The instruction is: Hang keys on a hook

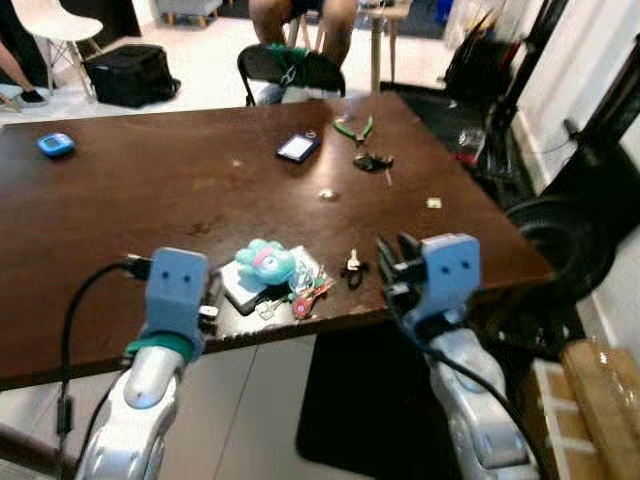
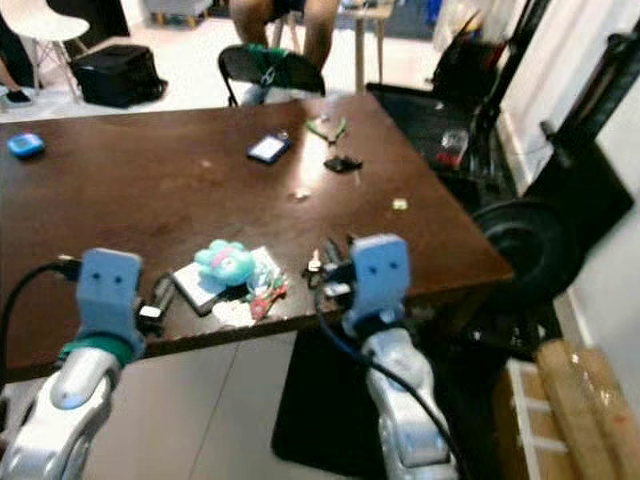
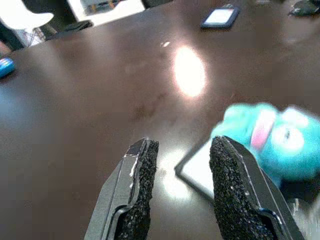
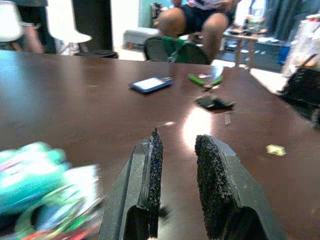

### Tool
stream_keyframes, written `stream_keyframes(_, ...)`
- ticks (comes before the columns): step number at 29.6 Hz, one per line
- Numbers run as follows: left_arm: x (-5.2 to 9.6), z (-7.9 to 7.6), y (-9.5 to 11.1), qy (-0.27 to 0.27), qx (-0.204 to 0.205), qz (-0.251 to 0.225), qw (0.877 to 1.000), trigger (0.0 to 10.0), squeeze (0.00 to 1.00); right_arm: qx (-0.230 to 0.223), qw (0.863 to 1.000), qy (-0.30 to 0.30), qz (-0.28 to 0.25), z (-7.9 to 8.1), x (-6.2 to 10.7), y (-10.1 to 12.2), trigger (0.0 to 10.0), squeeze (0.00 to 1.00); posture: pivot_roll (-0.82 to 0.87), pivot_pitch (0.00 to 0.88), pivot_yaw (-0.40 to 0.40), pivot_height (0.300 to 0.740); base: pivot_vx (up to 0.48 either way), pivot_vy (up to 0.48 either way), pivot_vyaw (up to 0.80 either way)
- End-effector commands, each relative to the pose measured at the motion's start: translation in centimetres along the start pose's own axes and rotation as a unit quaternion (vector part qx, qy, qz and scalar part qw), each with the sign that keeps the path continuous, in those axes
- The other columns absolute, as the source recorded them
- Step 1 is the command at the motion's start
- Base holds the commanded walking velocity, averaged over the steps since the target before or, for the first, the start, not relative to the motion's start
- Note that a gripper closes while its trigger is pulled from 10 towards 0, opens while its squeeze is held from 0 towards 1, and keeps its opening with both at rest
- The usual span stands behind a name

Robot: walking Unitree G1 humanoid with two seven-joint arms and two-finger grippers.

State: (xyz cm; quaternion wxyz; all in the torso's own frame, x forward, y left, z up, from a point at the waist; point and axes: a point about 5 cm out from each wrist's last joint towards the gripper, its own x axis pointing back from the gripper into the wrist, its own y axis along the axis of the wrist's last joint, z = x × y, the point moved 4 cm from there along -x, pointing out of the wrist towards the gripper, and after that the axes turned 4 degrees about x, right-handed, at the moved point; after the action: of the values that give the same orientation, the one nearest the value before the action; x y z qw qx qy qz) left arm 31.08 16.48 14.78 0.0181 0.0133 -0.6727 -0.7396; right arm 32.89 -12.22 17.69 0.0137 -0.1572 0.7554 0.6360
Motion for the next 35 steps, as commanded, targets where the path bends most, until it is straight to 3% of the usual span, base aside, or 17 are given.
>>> stream_keyframes(1,0.0,-0.4,-0.3,-0.007,0.003,0.005,1.000,10.0,0.00,0.001,1.000,-0.005,0.007,-0.3,0.1,-0.3,10.0,0.00,-0.12,0.016,0.105,0.740,0.458,0.000,0.00)
stream_keyframes(8,0.0,-0.4,-0.4,-0.009,0.008,0.011,1.000,10.0,0.00,0.002,1.000,-0.004,0.007,-0.3,0.1,-0.3,10.0,0.00,-0.12,0.016,0.106,0.740,0.193,0.000,0.00)
stream_keyframes(11,-0.1,-0.9,-0.8,-0.043,0.024,0.031,0.998,10.0,0.00,0.024,1.000,0.005,0.007,-0.2,-0.1,-0.2,10.0,0.00,-0.12,0.015,0.107,0.740,0.000,0.000,0.00)
stream_keyframes(13,0.1,-1.4,-1.4,-0.078,0.050,0.058,0.994,10.0,0.00,0.074,0.996,0.048,0.016,0.8,-0.5,-0.4,10.0,0.00,-0.12,0.015,0.108,0.740,0.000,0.000,0.00)
stream_keyframes(15,0.1,-1.4,-1.4,-0.078,0.050,0.058,0.994,10.0,0.00,0.074,0.996,0.048,0.016,0.8,-0.5,-0.4,10.0,0.00,-0.12,0.015,0.108,0.740,0.000,0.000,0.00)
stream_keyframes(19,0.5,-2.0,-1.7,-0.107,0.074,0.071,0.989,10.0,0.00,0.107,0.978,0.164,0.067,3.3,0.0,-1.8,10.0,0.00,-0.12,0.017,0.102,0.740,0.000,0.000,0.00)
stream_keyframes(21,0.6,-2.1,-1.7,-0.110,0.076,0.071,0.988,10.0,0.00,0.096,0.976,0.175,0.083,3.5,0.1,-2.1,10.0,0.00,-0.12,0.018,0.100,0.740,0.000,0.000,0.00)
stream_keyframes(26,0.6,-2.3,-1.7,-0.114,0.077,0.071,0.988,10.0,0.00,0.080,0.974,0.183,0.112,3.2,0.0,-2.6,10.0,0.00,-0.12,0.022,0.093,0.740,0.000,0.000,0.00)
stream_keyframes(31,1.0,-2.8,-0.9,-0.141,0.086,0.065,0.984,10.0,0.00,0.111,0.953,0.252,0.125,3.0,0.7,-2.7,10.0,0.00,-0.11,0.030,0.080,0.740,0.000,0.000,0.00)
stream_keyframes(34,1.1,-3.1,-0.6,-0.150,0.088,0.063,0.983,10.0,0.00,0.101,0.951,0.258,0.134,2.6,0.9,-3.0,10.0,0.00,-0.12,0.033,0.079,0.740,0.000,0.000,0.00)
stream_keyframes(35,1.1,-3.4,-0.4,-0.157,0.091,0.061,0.981,10.0,0.00,0.087,0.955,0.246,0.142,1.7,1.0,-3.3,10.0,0.00,-0.12,0.035,0.085,0.740,0.000,0.000,0.00)
